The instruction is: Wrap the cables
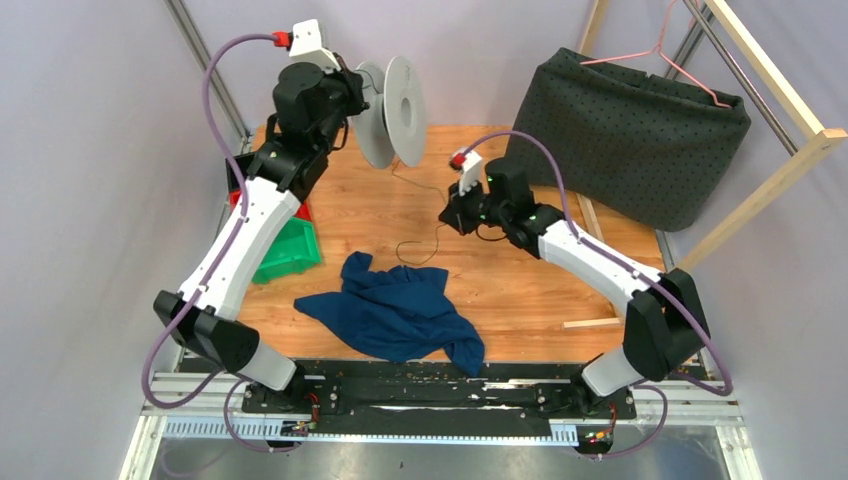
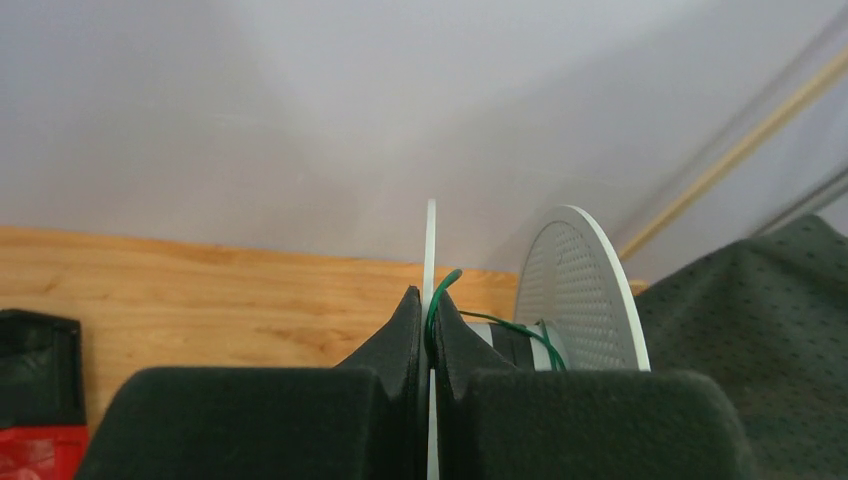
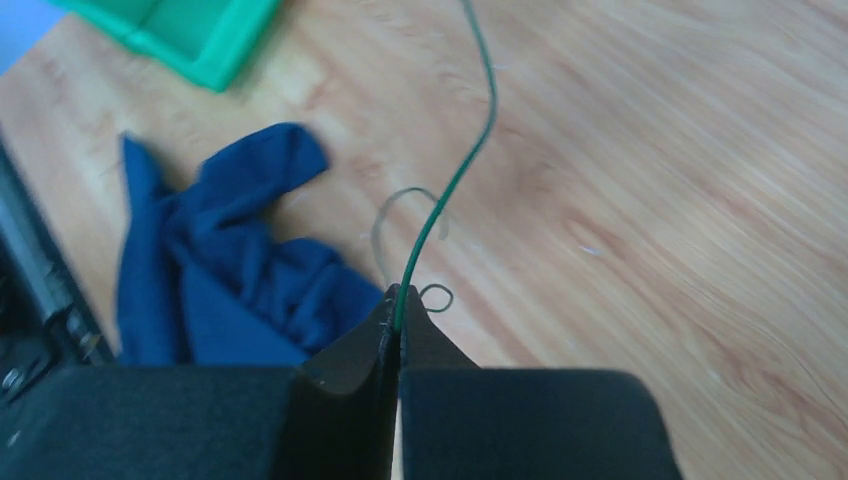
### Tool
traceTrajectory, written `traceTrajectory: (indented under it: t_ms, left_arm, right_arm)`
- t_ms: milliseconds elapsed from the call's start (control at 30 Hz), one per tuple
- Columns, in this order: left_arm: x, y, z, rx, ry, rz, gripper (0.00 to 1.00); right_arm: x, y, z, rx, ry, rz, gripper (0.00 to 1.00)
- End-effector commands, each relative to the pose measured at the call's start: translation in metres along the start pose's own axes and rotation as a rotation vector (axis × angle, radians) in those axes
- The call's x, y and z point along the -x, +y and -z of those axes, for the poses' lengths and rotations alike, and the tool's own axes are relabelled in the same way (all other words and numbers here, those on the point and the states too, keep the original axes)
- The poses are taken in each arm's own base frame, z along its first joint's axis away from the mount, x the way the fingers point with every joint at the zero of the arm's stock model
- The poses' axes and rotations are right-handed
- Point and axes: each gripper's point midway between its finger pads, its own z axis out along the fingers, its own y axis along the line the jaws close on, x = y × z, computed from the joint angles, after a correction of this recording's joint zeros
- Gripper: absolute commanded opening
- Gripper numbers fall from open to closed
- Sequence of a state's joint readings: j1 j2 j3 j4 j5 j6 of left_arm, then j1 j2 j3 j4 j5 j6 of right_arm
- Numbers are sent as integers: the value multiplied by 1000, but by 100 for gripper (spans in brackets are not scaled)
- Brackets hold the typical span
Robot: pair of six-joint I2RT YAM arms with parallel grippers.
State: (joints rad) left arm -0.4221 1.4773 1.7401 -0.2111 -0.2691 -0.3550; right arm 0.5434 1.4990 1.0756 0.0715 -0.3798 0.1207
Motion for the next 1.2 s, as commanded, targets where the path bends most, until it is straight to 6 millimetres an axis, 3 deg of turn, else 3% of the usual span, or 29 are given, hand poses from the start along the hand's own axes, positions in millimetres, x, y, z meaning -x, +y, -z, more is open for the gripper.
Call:
traceTrajectory:
  t_ms: [0, 100, 167, 267, 367, 567, 833, 1167]
  left_arm:
    - [18, 13, -18, 102, -123, 61, 0]
    - [-10, 19, -31, 126, -69, 4, 0]
    - [-29, 24, -36, 140, -39, -37, 0]
    - [-60, 31, -41, 146, 6, -88, 0]
    - [-93, 41, -44, 153, 65, -144, 0]
    - [-155, 49, -41, 68, 143, -224, 0]
    - [-196, 43, -28, -70, 215, -289, 0]
    - [-227, 53, -10, -110, 290, -347, 0]
  right_arm:
    - [7, 70, 30, 203, 100, 246, 1]
    - [49, 108, 51, 314, -3, 322, 1]
    - [76, 122, 61, 344, -71, 365, 1]
    - [107, 132, 68, 368, -150, 419, 1]
    - [125, 129, 62, 343, -198, 458, 1]
    - [132, 115, 37, 291, -217, 499, 1]
    - [135, 73, 6, 194, -226, 455, 1]
    - [136, 38, -11, 136, -245, 384, 1]
